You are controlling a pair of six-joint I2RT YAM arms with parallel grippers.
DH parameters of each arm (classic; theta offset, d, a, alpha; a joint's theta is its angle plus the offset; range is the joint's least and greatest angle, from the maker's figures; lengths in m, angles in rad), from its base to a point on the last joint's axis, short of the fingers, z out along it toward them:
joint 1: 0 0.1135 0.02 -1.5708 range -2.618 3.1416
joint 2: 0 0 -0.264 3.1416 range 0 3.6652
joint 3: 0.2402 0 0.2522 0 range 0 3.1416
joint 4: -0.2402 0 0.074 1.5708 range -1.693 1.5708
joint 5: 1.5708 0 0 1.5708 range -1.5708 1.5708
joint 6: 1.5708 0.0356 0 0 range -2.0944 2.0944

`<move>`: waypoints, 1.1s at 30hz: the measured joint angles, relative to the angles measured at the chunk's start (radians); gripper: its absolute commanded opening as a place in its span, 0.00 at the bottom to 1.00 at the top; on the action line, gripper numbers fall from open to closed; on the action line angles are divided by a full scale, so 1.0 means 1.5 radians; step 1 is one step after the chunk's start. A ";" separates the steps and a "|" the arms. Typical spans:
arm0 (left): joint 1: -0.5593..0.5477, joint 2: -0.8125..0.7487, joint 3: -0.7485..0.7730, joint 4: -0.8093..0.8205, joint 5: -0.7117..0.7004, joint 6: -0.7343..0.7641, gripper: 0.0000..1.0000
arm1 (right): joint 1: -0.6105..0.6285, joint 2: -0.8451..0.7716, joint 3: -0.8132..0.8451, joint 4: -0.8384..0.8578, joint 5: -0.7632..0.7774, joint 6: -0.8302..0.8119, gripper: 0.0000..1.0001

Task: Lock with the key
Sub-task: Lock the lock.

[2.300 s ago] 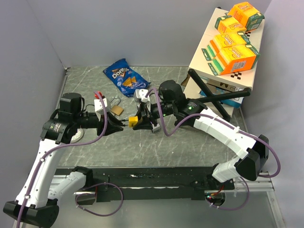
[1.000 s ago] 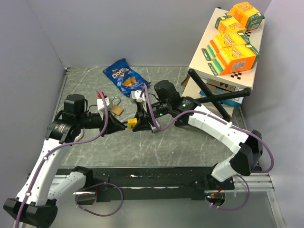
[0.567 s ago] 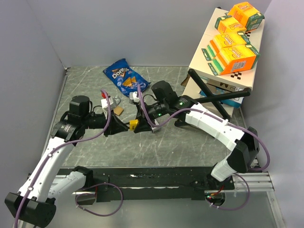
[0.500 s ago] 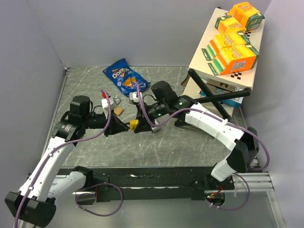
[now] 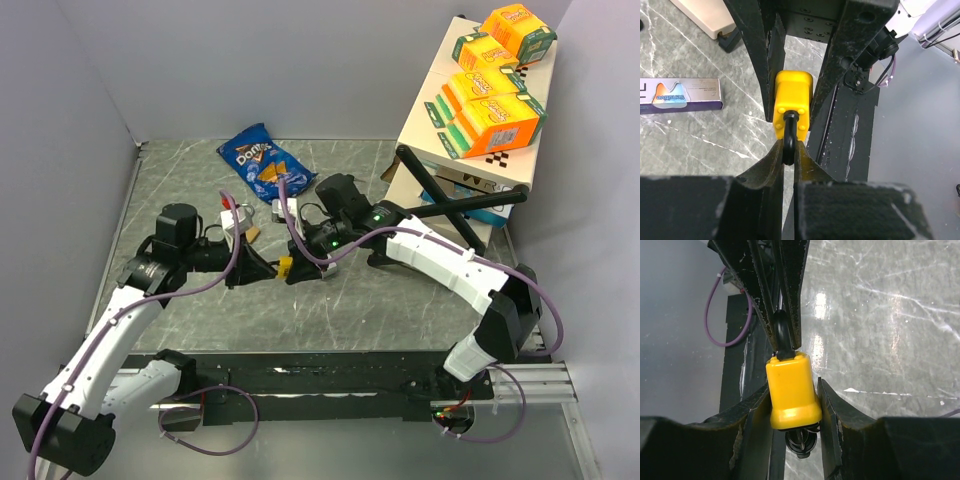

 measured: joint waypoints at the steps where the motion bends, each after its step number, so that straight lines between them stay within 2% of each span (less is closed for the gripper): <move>1: -0.001 0.002 -0.001 0.000 0.000 0.000 0.01 | 0.000 0.001 0.000 -0.004 0.003 0.000 0.00; 3: -0.001 0.004 -0.001 0.001 0.000 -0.001 0.03 | 0.000 0.001 0.000 -0.007 0.006 -0.002 0.00; 4: -0.001 0.005 -0.001 0.000 0.000 -0.002 0.14 | 0.000 0.001 0.000 -0.008 0.006 -0.003 0.00; 7: 0.009 0.001 -0.001 -0.003 0.004 -0.004 0.35 | 0.001 0.000 0.000 -0.004 0.005 -0.006 0.00; 9: 0.025 0.001 0.009 -0.018 0.014 -0.007 0.44 | 0.006 -0.001 0.000 0.023 0.001 -0.014 0.00; 10: 0.035 0.001 0.013 -0.025 0.021 -0.007 0.52 | 0.007 -0.003 -0.002 0.035 -0.004 -0.017 0.00; 11: 0.049 0.000 0.020 -0.034 0.030 -0.008 0.54 | 0.008 -0.005 -0.005 0.047 -0.009 -0.018 0.00; 14: 0.092 -0.003 0.042 -0.043 0.072 -0.009 0.56 | 0.013 -0.007 -0.016 0.110 -0.030 -0.016 0.00; 19: 0.139 -0.037 0.049 -0.032 0.106 -0.024 0.53 | 0.017 -0.021 -0.035 0.147 -0.049 -0.010 0.00; 22: 0.142 -0.064 0.049 -0.021 0.109 -0.028 0.50 | 0.017 -0.024 -0.036 0.153 -0.058 -0.004 0.00; 33: 0.142 -0.081 0.049 -0.077 0.106 0.072 0.39 | 0.017 -0.024 -0.036 0.181 -0.066 0.039 0.00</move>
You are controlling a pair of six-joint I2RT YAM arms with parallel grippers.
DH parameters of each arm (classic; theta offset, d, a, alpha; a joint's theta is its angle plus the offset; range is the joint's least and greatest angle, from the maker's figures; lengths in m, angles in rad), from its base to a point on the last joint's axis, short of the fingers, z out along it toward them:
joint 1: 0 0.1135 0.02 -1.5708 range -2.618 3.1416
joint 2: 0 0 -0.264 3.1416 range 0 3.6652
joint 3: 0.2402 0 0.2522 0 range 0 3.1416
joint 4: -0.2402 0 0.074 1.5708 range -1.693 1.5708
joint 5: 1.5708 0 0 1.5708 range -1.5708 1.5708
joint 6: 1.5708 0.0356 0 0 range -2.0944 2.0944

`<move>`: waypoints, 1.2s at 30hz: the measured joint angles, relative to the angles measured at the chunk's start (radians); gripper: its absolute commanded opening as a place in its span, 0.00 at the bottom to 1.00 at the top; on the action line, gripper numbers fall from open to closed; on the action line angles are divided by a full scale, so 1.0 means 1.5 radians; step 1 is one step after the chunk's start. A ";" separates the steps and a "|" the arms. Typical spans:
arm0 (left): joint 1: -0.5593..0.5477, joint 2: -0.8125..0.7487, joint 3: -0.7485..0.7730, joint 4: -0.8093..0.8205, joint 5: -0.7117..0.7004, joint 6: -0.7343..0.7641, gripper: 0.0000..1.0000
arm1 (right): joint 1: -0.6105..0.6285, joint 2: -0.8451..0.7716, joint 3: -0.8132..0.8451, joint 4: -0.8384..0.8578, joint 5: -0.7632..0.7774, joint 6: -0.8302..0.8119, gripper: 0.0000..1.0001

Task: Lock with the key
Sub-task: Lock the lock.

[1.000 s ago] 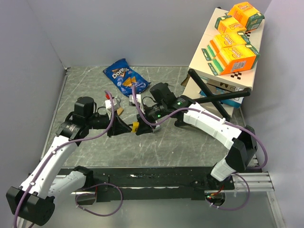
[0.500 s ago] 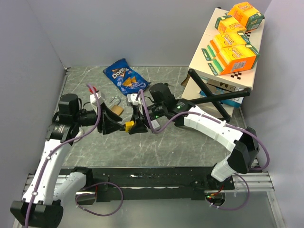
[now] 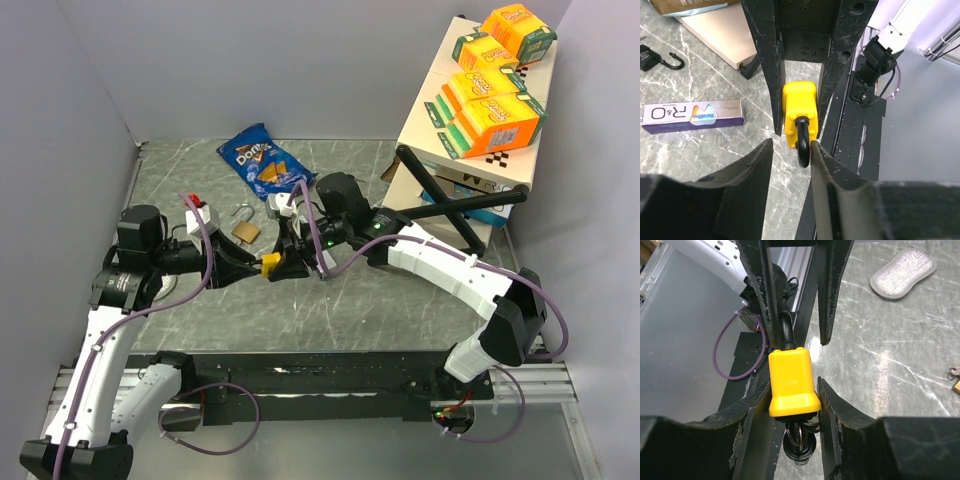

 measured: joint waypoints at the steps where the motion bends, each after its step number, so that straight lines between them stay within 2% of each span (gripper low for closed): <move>1: 0.000 0.000 0.000 0.001 -0.001 0.001 0.37 | 0.000 0.000 0.001 0.002 0.000 0.002 0.00; 3: 0.000 0.000 0.000 0.002 -0.002 0.000 0.34 | 0.002 0.000 0.002 0.003 0.001 0.004 0.00; 11: 0.000 0.005 0.000 0.020 0.012 -0.025 0.03 | 0.003 0.002 0.009 0.003 0.019 0.006 0.00; 12: 0.000 0.006 0.000 0.025 0.014 -0.029 0.01 | 0.003 0.002 0.012 0.001 0.022 0.007 0.00; 13: 0.000 0.006 0.000 0.030 0.015 -0.038 0.01 | 0.003 0.002 0.014 -0.001 0.024 0.009 0.10; 14: 0.001 0.006 0.000 0.035 0.016 -0.046 0.01 | 0.003 0.003 0.017 -0.003 0.024 0.011 0.40; 16: 0.003 0.006 -0.001 0.046 0.017 -0.066 0.01 | 0.001 0.006 0.028 -0.012 0.022 0.019 0.66; 17: 0.006 0.006 -0.001 0.051 0.020 -0.073 0.01 | -0.001 0.008 0.032 -0.013 0.016 0.026 0.89; 18: 0.008 0.007 -0.001 0.053 0.022 -0.078 0.01 | -0.002 0.009 0.037 -0.009 0.007 0.033 0.91; 22: 0.024 0.024 0.000 0.032 0.038 -0.078 0.01 | -0.013 0.007 0.046 -0.002 -0.027 0.043 0.90; 25: 0.039 0.029 0.008 -0.018 0.047 -0.049 0.01 | -0.038 0.006 0.046 -0.023 -0.040 0.031 0.80; 26: 0.040 0.029 0.011 -0.029 0.051 -0.039 0.01 | -0.045 0.005 0.046 -0.032 -0.043 0.025 0.73; 36: 0.041 0.027 0.024 -0.084 0.088 0.007 0.01 | -0.070 -0.008 0.045 -0.091 -0.058 -0.010 0.44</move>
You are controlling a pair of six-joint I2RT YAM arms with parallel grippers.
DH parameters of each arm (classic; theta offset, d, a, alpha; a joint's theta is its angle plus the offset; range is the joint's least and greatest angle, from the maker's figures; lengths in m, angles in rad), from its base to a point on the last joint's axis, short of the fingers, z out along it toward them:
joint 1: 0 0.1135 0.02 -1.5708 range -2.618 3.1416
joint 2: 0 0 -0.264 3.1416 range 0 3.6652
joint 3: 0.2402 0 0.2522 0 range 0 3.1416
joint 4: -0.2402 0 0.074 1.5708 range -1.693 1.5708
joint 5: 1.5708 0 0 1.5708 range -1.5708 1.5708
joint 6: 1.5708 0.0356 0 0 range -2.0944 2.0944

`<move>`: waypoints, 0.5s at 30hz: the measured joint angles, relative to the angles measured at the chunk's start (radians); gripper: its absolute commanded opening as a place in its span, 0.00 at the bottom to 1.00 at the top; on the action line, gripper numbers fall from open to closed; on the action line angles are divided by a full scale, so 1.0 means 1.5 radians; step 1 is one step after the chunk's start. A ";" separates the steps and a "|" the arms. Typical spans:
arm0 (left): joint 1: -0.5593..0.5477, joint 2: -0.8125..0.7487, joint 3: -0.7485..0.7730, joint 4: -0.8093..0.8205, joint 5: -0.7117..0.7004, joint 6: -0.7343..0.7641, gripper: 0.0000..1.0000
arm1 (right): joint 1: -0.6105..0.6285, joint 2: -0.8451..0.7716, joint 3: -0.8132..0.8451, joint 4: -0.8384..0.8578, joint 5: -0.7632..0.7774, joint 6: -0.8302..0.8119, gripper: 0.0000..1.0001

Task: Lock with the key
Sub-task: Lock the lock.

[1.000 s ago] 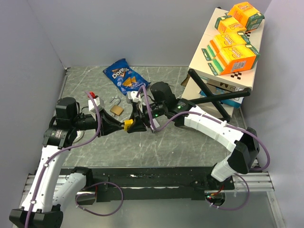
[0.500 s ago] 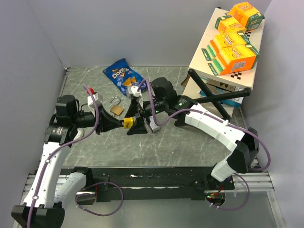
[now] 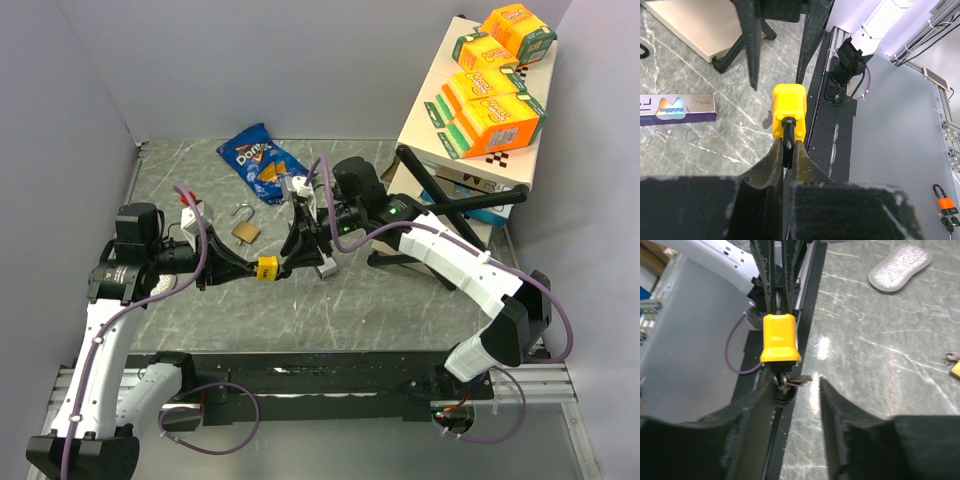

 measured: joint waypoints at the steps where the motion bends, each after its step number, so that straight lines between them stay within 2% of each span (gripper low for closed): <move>1: 0.000 -0.001 0.000 -0.001 0.001 0.000 0.01 | 0.000 0.000 0.000 0.000 -0.004 0.002 0.42; 11: 0.001 -0.022 -0.005 0.050 -0.010 -0.039 0.01 | 0.007 -0.002 -0.005 -0.012 -0.022 -0.015 0.40; 15: 0.001 -0.022 -0.012 0.076 -0.011 -0.063 0.01 | 0.011 -0.004 -0.011 -0.011 -0.021 -0.017 0.34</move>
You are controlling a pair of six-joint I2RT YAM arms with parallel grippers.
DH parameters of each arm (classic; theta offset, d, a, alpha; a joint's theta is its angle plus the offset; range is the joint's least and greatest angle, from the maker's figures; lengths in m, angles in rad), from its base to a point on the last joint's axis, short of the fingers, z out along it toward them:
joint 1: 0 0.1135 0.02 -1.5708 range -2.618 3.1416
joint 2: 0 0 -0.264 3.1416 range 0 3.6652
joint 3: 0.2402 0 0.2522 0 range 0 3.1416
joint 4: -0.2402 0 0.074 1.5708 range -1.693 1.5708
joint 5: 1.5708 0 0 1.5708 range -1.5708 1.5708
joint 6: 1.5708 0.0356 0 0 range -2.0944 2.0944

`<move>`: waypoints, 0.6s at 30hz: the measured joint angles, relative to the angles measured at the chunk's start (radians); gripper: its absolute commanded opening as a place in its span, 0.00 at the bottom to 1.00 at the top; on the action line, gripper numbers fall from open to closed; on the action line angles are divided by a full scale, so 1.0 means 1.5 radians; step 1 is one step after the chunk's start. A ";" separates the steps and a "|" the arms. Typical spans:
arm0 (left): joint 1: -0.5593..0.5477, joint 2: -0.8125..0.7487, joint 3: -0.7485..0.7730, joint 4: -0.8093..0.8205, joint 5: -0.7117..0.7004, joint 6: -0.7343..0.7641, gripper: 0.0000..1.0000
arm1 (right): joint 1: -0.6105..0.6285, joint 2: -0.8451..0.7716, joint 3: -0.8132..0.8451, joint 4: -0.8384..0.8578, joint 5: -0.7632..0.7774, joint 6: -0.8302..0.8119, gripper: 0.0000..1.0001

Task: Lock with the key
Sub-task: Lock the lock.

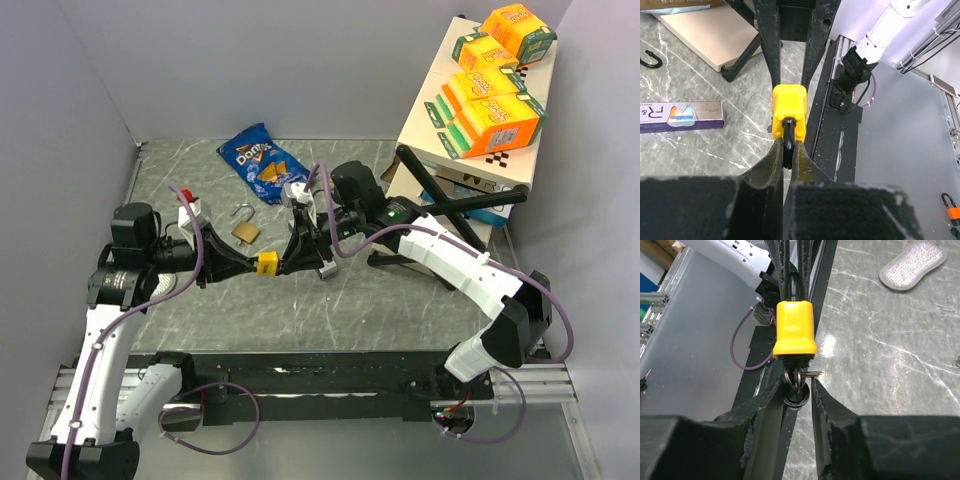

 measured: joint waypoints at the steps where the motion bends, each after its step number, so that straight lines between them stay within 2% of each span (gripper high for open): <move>1: 0.000 0.001 0.000 0.001 -0.002 -0.003 0.01 | 0.001 -0.001 -0.002 0.001 0.001 0.000 0.31; 5: 0.000 0.010 0.000 0.004 -0.003 -0.002 0.01 | 0.001 -0.001 -0.002 0.006 0.011 0.003 0.21; 9: 0.000 0.019 0.000 -0.007 -0.003 0.005 0.01 | 0.001 -0.003 -0.006 0.008 0.016 0.001 0.00; 18: 0.000 0.024 0.000 -0.007 0.000 0.008 0.01 | -0.002 -0.032 -0.042 0.024 0.028 -0.029 0.00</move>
